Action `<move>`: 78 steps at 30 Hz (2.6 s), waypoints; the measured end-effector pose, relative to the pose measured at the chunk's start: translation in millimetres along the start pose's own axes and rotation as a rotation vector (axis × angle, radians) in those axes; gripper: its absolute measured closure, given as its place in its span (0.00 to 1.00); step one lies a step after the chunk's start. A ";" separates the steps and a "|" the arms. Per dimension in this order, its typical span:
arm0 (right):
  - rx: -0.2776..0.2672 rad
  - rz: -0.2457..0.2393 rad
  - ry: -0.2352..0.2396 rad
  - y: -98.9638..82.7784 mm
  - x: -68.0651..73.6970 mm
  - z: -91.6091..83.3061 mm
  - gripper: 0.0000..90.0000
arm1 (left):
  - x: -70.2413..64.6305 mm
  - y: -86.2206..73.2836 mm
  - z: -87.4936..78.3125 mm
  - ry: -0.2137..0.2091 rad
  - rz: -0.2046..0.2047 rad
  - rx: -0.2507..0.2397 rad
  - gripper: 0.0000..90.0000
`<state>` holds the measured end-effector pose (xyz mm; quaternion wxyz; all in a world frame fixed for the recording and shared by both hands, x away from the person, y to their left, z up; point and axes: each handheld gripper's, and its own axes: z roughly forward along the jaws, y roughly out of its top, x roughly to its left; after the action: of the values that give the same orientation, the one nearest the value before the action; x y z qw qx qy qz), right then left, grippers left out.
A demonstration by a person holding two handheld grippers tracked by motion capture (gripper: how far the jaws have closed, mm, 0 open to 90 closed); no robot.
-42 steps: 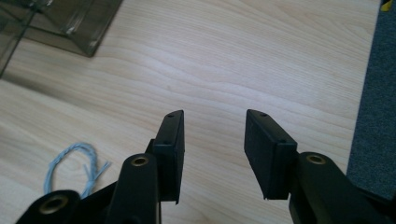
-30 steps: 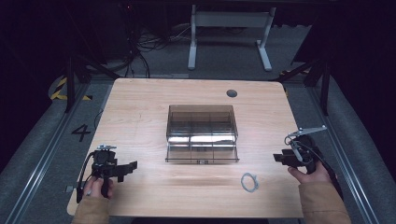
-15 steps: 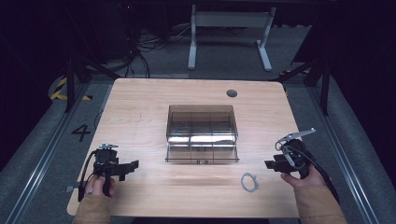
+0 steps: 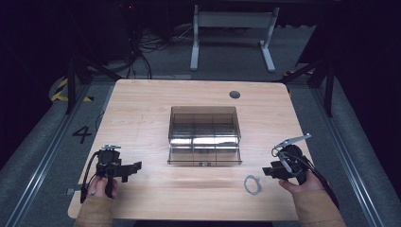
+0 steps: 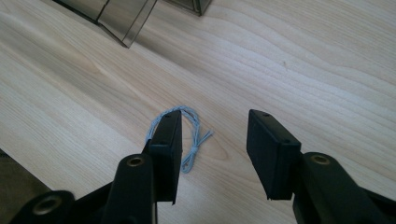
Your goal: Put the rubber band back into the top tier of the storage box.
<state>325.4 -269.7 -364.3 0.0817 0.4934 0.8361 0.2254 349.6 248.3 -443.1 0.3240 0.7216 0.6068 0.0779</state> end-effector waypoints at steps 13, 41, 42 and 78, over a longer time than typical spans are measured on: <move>0.058 -0.014 -0.010 -8.8 8.2 27.4 0.66 | -2.0 3.2 2.4 -0.004 0.012 0.008 0.18; 0.169 0.024 -0.031 -14.0 15.2 64.8 0.78 | -3.8 4.5 3.5 -0.006 0.013 0.006 0.18; 0.171 0.018 -0.038 -14.1 15.4 65.7 0.79 | -3.8 4.5 3.6 -0.006 0.012 0.005 0.18; 0.102 -0.011 -0.027 5.9 19.6 27.2 0.94 | -4.6 6.8 5.2 -0.009 0.011 0.006 0.18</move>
<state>330.0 -242.3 -384.1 0.0691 0.4952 0.8481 0.1754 356.6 241.8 -442.0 0.3239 0.7263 0.6017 0.0747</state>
